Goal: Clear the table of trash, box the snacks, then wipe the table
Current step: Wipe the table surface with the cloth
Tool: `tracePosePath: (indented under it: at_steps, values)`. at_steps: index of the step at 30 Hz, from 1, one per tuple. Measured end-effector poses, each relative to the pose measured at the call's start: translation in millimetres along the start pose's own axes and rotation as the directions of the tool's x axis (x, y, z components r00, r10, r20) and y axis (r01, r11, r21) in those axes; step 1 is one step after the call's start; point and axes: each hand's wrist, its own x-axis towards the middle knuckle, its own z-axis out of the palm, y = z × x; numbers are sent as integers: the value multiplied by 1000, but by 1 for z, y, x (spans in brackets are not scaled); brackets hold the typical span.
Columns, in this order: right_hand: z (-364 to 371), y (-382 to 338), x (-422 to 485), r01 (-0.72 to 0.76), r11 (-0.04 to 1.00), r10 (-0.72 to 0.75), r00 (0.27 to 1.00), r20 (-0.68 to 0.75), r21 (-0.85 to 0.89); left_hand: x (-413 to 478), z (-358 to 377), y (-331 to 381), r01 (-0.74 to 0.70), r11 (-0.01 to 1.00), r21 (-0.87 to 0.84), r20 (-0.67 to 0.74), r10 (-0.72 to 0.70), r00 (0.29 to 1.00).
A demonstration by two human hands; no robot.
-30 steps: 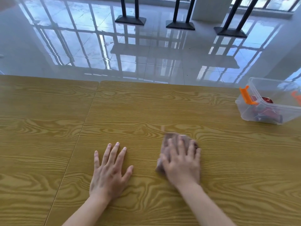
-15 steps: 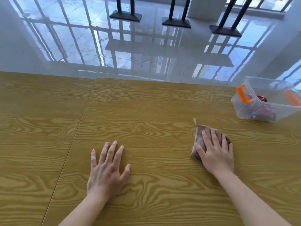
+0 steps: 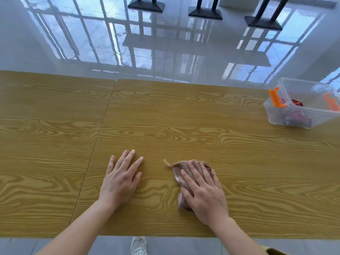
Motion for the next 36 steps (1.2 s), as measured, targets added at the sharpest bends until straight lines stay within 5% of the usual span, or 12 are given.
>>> tracePosePath:
  at_steps: [3, 7, 15, 21, 27, 36]
  values:
    - [-1, 49, -27, -282, 959, 283, 959, 20, -38, -23, -2, -16, 51, 999, 16, -13, -51, 999]
    - [-1, 11, -24, -525, 851, 525, 851, -6, 17, -29, -5, -15, 69, 996, -49, -20, -70, 997]
    - [5, -124, 44, -58, 987, 57, 998, 12, 151, -25, -8, -21, 85, 944, -318, -81, -117, 990]
    - [-15, -125, 121, 287, 949, -305, 942, 142, 134, -25, -18, -28, 69, 951, -301, -10, -76, 997]
    - [-37, -73, 90, 272, 904, -303, 952, 46, 331, -22, -25, -17, 24, 992, -126, -13, -26, 1000]
    - [-36, -53, 87, 433, 860, -452, 892, 7, 268, 3, -13, 7, 14, 999, 45, 125, -20, 992]
